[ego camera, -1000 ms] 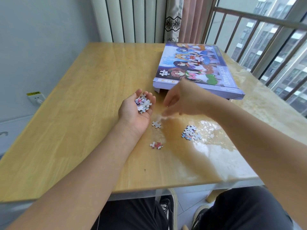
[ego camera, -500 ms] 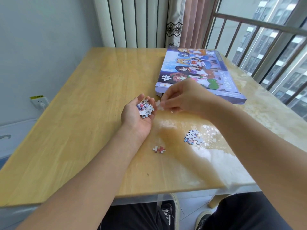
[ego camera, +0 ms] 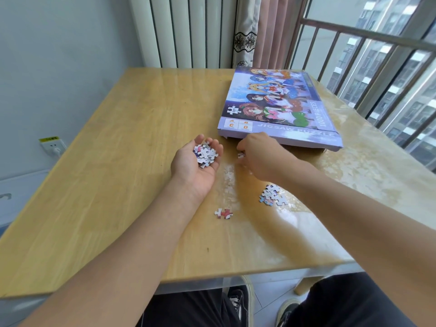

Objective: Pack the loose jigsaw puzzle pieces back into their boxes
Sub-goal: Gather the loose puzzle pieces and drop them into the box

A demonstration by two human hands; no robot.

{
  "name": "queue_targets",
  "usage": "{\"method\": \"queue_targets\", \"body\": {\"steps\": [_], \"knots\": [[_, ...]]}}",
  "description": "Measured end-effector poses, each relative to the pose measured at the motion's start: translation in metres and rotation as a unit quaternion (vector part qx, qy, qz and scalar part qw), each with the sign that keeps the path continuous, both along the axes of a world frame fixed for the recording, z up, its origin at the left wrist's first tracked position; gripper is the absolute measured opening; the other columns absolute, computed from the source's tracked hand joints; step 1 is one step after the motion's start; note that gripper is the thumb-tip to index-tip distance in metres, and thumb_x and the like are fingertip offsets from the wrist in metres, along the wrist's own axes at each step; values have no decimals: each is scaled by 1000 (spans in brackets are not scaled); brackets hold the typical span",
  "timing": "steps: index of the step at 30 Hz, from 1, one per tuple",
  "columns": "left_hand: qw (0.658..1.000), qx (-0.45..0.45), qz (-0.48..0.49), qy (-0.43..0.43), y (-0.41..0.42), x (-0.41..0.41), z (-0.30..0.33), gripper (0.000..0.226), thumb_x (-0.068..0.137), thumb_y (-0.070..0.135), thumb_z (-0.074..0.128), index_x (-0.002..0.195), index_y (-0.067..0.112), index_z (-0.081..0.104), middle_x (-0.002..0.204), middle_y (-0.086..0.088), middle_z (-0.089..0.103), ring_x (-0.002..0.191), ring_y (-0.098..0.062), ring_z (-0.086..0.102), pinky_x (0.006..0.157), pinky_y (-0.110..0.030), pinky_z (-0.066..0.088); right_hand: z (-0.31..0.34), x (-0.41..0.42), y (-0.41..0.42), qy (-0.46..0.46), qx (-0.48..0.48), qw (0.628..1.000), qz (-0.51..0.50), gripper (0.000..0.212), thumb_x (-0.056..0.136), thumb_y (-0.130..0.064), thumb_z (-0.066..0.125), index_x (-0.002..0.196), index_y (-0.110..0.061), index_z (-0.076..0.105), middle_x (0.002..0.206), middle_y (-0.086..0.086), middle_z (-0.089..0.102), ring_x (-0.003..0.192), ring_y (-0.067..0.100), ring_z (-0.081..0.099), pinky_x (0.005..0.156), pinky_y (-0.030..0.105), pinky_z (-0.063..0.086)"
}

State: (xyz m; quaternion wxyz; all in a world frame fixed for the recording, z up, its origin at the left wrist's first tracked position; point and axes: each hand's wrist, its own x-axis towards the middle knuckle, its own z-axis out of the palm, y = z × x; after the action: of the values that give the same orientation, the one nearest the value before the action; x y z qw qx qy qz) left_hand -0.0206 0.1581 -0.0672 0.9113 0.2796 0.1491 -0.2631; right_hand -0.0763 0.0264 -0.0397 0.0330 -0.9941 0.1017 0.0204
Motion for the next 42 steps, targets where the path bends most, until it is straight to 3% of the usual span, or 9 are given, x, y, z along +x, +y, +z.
{"method": "queue_targets", "body": {"steps": [3,5,7,15,22,31,36,39,42], "knots": [[1000,4,0,-3,0,0,0,20,101,10,42,92,5,59,84,-12,59,73,-23,61,67,-32,58,-4,2,-1,-27,12,1000,-11,26,97,-18,62,72,-12,55,75,5,49,80,28,51,53,32,33],[1000,4,-2,-4,0,0,0,20,101,10,43,92,5,60,83,-12,59,73,-24,62,65,-32,59,0,3,0,-29,24,999,4,9,94,-16,66,90,-8,69,90,8,61,88,26,55,68,35,47],[1000,6,-4,-4,0,-1,0,20,102,11,43,93,5,60,83,-12,60,74,-24,62,63,-30,59,4,0,-1,-22,42,999,16,12,90,-14,71,100,-8,74,97,8,67,87,21,54,75,33,49],[999,18,-26,-17,-1,-6,0,26,105,18,42,96,4,62,84,-12,61,83,-25,62,68,-33,58,19,-8,-13,55,143,987,54,22,79,-4,79,91,-22,78,83,-8,74,81,9,69,81,32,59],[999,15,-34,-19,-2,-7,1,27,105,18,41,95,5,62,84,-11,61,81,-23,62,68,-33,58,13,-10,-12,8,200,980,18,28,68,-16,92,91,-16,75,83,-2,74,80,17,72,79,35,60],[999,18,-29,-15,-1,-6,1,27,105,20,41,97,5,62,85,-11,61,84,-24,62,69,-33,57,17,-7,-2,47,181,982,32,23,76,1,79,85,-19,73,81,1,77,80,17,73,79,36,61],[999,28,-31,-22,-2,-6,0,27,105,20,41,96,6,62,85,-11,62,81,-23,63,67,-32,57,19,-12,1,34,198,978,56,25,76,7,73,86,-15,73,78,3,75,70,13,71,66,29,58],[999,29,-36,-20,-1,-5,-1,28,105,21,40,95,6,62,85,-10,62,79,-22,63,65,-32,57,29,-14,-1,-66,315,947,11,22,73,12,77,88,-2,71,79,17,73,65,24,69,71,43,63],[998,25,-49,-18,-2,-8,0,29,105,22,41,93,6,61,84,-11,63,77,-22,64,66,-34,58,40,-9,6,-144,498,854,-38,22,74,15,77,88,2,67,76,16,65,70,23,65,75,43,63]]}}
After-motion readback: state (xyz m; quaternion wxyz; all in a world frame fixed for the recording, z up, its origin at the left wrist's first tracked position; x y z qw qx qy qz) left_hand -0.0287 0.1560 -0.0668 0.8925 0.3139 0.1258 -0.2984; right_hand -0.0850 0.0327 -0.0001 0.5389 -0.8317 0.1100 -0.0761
